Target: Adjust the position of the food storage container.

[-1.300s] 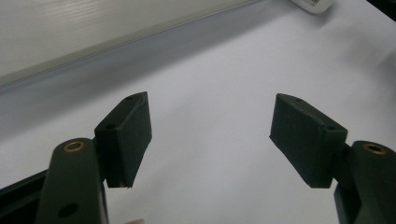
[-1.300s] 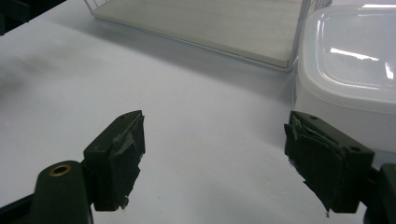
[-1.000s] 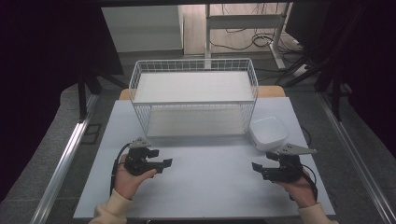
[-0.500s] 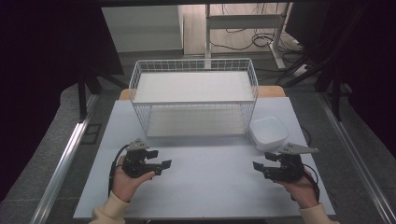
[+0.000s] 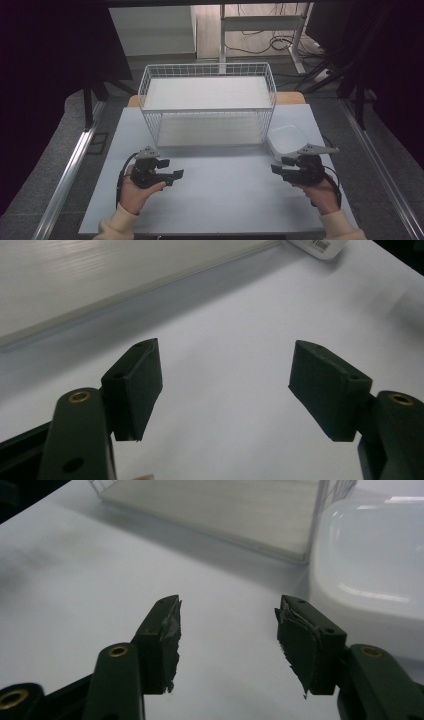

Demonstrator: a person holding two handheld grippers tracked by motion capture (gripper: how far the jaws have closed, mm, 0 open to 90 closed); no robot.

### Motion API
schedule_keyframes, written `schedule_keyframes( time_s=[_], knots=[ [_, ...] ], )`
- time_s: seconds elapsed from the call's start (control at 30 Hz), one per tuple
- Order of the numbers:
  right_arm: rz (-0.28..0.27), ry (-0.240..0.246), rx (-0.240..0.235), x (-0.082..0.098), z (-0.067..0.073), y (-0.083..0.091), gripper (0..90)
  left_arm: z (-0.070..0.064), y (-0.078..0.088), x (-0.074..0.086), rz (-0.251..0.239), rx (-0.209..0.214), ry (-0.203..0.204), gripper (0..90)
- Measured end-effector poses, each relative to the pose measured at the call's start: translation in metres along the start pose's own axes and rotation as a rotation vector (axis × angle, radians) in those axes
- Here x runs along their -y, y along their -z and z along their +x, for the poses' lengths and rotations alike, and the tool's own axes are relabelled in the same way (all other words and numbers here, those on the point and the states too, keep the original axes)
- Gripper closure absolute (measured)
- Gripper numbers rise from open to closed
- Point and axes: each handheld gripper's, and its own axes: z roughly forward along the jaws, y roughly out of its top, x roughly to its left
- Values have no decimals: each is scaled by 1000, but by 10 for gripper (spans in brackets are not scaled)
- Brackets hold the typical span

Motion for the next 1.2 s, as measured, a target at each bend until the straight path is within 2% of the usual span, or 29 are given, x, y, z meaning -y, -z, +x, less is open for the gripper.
schedule_keyframes(
  time_s=[0.2, 0.23, 0.27, 0.33, 0.6, 0.77, 1.03, 1.1, 1.2],
  knots=[
    [12, -36, 50, -34, -21, 2, 486, 0, -1, -1, -4, 24, 9, 284],
    [12, -36, 50, -34, -21, 2, 486, 0, -1, -1, -4, 24, 9, 284],
    [20, -54, 71, -46, -32, 2, 499, 0, 0, -1, -7, 25, 11, 285],
    [17, -79, 86, -58, -43, 0, 531, 0, 1, -1, -8, 24, 12, 285],
    [75, -123, 92, -92, -80, -23, 623, 1, -1, 0, 4, 19, 17, 287],
    [114, -136, 104, -104, -94, -41, 681, 5, -2, 2, 11, 14, 29, 288],
    [158, -138, 139, -116, -113, -70, 893, 9, 0, 4, 2, 6, 45, 289],
    [168, -143, 144, -117, -115, -73, 896, 10, 1, 4, 2, 4, 46, 289],
    [157, -164, 155, -117, -123, -87, 897, 13, 5, 3, -13, -1, 55, 289]
  ],
)
